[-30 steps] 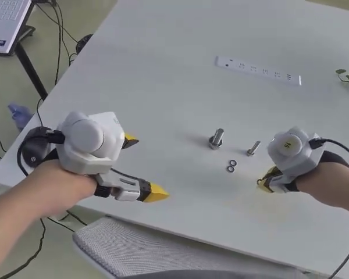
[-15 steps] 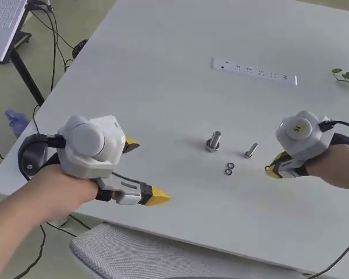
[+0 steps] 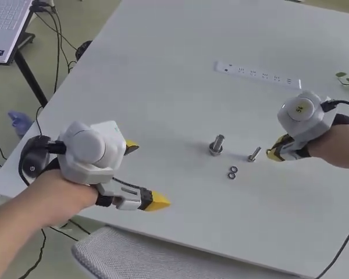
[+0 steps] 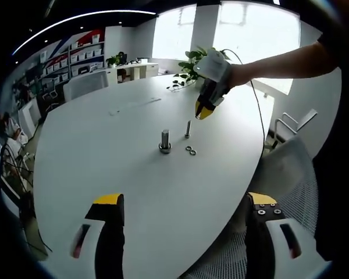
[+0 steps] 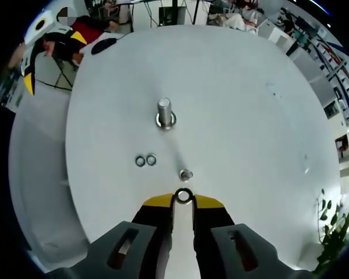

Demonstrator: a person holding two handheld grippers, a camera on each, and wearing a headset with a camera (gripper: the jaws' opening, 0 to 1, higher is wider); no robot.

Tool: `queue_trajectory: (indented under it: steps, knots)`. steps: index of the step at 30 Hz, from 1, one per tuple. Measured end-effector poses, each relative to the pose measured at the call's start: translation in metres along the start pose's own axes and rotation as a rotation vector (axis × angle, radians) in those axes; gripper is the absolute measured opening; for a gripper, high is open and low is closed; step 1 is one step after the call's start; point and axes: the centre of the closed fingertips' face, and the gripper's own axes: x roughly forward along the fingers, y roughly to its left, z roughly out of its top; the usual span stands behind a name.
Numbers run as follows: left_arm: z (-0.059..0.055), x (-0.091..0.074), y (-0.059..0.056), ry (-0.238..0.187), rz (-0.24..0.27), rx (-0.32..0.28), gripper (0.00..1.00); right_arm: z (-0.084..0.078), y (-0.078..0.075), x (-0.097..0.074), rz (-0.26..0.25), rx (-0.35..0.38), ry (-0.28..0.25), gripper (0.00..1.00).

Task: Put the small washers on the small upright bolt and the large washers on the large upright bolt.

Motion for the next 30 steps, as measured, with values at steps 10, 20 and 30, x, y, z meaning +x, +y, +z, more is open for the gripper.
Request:
queue_trajectory:
  steps: [10, 20, 30]
  knots:
    - [-0.002, 0.003, 0.010, 0.006, 0.018, -0.004, 0.93, 0.011, -0.004, 0.010, 0.004, 0.005, -0.012, 0.12]
    - [-0.003, 0.007, 0.012, 0.013, 0.014, -0.015, 0.99, 0.014, -0.003, 0.020, 0.013, 0.002, -0.004, 0.12]
    - [-0.005, 0.008, 0.014, 0.015, 0.013, -0.024, 0.99, 0.013, -0.006, 0.024, 0.016, 0.009, 0.001, 0.12]
